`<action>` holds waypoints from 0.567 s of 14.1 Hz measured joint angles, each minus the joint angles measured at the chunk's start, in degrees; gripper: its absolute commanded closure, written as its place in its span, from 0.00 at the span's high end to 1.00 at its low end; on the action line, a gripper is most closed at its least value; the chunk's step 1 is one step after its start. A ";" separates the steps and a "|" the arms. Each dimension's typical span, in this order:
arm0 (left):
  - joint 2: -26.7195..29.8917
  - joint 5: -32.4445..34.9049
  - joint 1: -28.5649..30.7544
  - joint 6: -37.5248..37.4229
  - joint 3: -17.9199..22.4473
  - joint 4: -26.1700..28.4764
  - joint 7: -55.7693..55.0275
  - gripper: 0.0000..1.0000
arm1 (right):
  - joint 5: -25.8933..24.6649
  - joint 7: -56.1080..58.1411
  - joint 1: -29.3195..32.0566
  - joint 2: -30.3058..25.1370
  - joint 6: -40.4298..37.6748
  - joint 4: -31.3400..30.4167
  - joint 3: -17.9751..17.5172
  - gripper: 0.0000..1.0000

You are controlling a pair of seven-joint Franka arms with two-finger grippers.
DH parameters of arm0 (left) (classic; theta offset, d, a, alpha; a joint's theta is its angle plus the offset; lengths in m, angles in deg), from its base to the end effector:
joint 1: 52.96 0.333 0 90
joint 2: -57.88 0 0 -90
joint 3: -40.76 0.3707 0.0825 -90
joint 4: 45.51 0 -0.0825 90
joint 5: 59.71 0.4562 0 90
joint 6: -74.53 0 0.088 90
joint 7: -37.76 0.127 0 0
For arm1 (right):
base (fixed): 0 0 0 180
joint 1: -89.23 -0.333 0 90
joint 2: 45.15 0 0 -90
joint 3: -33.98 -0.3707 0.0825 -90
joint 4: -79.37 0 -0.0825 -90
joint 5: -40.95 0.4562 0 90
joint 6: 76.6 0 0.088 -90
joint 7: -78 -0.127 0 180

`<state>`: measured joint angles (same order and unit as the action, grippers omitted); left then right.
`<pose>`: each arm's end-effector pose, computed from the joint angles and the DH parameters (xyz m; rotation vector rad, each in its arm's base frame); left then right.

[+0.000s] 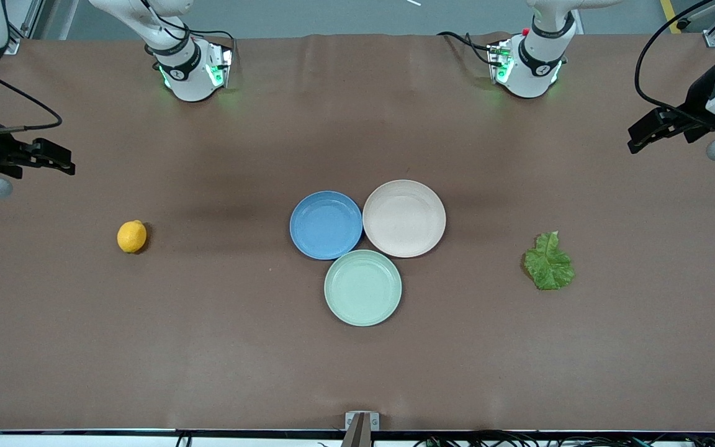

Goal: Pick lemon and lettuce from plates

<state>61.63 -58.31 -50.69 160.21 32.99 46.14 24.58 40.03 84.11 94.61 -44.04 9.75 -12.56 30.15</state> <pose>0.5915 -0.0566 0.6768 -3.0948 -0.2106 0.0519 0.6219 -0.0193 0.6239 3.1268 0.1245 -0.1840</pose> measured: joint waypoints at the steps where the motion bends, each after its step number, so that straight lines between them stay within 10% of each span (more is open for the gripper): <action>1: 0.01 -0.71 0.17 0.01 0.16 0.00 1.68 1.00 | 1.25 -0.23 -0.55 -0.36 -0.42 0.61 -0.03 0.99; 8: 0.29 -1.18 1.27 0.10 0.11 -0.01 5.45 1.00 | 4.12 -3.85 -3.00 -2.22 -1.65 1.18 0.14 1.00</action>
<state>61.92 -59.49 -49.42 160.31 33.11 46.13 30.03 44.16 80.26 91.61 -46.26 8.10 -11.38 30.29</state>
